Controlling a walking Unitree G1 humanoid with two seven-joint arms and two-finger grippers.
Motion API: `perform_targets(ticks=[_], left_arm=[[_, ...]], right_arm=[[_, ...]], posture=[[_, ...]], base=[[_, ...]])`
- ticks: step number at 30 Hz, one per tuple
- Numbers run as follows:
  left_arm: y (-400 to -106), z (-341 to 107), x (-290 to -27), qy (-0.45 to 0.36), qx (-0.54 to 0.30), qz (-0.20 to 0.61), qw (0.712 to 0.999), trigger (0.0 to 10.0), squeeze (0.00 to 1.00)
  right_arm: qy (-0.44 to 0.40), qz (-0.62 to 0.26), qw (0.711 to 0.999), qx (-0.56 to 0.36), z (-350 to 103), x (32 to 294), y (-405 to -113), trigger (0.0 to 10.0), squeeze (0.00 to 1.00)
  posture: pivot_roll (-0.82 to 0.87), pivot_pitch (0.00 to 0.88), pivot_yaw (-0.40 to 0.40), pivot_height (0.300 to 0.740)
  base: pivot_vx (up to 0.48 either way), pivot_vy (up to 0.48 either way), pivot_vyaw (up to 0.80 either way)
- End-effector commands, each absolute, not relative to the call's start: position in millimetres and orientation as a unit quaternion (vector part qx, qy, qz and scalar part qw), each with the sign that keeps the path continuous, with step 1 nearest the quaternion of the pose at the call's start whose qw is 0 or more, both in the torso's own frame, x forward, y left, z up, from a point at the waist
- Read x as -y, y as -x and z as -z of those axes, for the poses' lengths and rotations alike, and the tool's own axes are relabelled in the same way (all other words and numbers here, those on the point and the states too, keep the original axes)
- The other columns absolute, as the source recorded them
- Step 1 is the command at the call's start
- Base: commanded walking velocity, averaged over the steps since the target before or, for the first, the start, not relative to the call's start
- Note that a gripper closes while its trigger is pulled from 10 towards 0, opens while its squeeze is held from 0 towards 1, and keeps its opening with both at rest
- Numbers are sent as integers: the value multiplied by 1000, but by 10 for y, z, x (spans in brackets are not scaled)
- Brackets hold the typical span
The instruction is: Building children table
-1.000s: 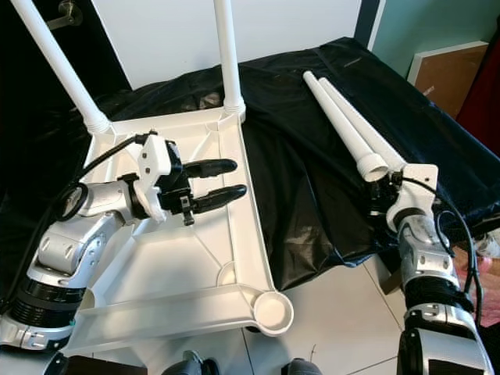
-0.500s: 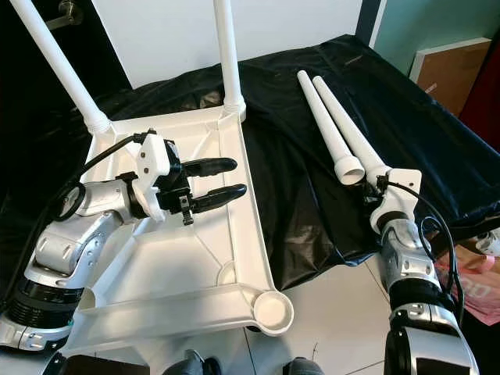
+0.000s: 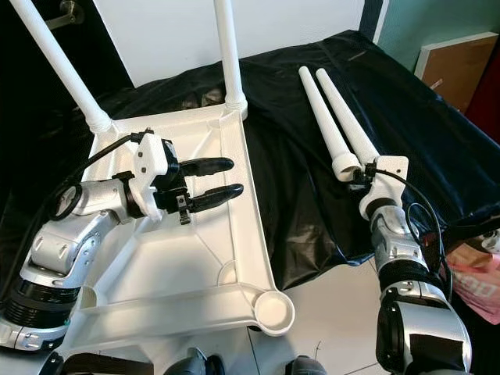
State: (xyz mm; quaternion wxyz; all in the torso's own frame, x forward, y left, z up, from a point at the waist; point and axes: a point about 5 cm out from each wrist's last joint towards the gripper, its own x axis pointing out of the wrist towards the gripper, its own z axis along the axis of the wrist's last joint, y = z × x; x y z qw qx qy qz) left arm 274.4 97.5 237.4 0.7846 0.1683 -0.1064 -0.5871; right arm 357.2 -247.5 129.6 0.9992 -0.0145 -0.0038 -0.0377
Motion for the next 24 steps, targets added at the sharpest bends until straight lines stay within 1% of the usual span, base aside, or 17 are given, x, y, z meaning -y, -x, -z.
perform_targets(ticks=[1,3,6,8,12,13,14,15,16,17,18,20,24], left_arm=[[-2756,-2428,-1020,-178,112,562,800,10000,0],[-2751,-2422,-1035,-179,112,556,804,10000,0],[-2749,-2417,-1038,-179,111,554,805,10000,0],[-2772,-2405,-1044,-188,115,537,814,10000,0],[-2784,-2404,-1046,-192,118,529,818,10000,0],[-2809,-2406,-1056,-193,121,514,827,10000,0],[-2809,-2406,-1056,-193,121,514,827,10000,0],[-2847,-2403,-1073,-193,121,498,836,10000,0],[-2847,-2403,-1073,-193,121,498,836,10000,0],[-2883,-2402,-1093,-192,118,485,845,10000,0],[-2883,-2402,-1093,-192,118,485,845,10000,0],[-2953,-2427,-1109,-178,115,468,858,10000,0],[-2979,-2443,-1108,-169,115,464,862,10000,0]], right_arm=[[15,32,999,2,-1229,2400,-3562,0,0],[14,28,999,19,-1213,2337,-3537,0,0],[12,27,999,25,-1204,2321,-3528,0,0],[2,23,999,42,-1185,2285,-3491,0,0],[0,21,999,49,-1182,2272,-3476,0,0],[3,16,998,62,-1200,2254,-3460,0,0],[3,16,998,62,-1200,2254,-3460,0,0],[6,5,997,82,-1249,2219,-3448,3098,0],[6,5,997,82,-1249,2219,-3448,3098,0],[12,-10,994,106,-1317,2170,-3434,10000,0],[12,-10,994,106,-1317,2170,-3434,10000,0],[13,-34,988,149,-1457,2072,-3413,10000,0],[14,-40,986,162,-1504,2041,-3410,10000,0]], posture=[[-15,89,84,740],[-13,87,81,740],[-13,87,81,740],[-18,87,77,740],[-18,87,77,740],[-20,88,76,740],[-20,88,76,740],[-30,75,73,740],[-30,75,73,740],[-32,73,73,740],[-32,73,73,740],[-49,66,65,740],[-51,67,63,740]], base=[[0,0,0],[0,0,0],[0,0,0],[0,0,0],[0,0,0],[0,0,0],[0,0,0],[0,0,0],[0,0,0],[0,0,0],[0,0,0],[0,0,0],[0,0,0]])
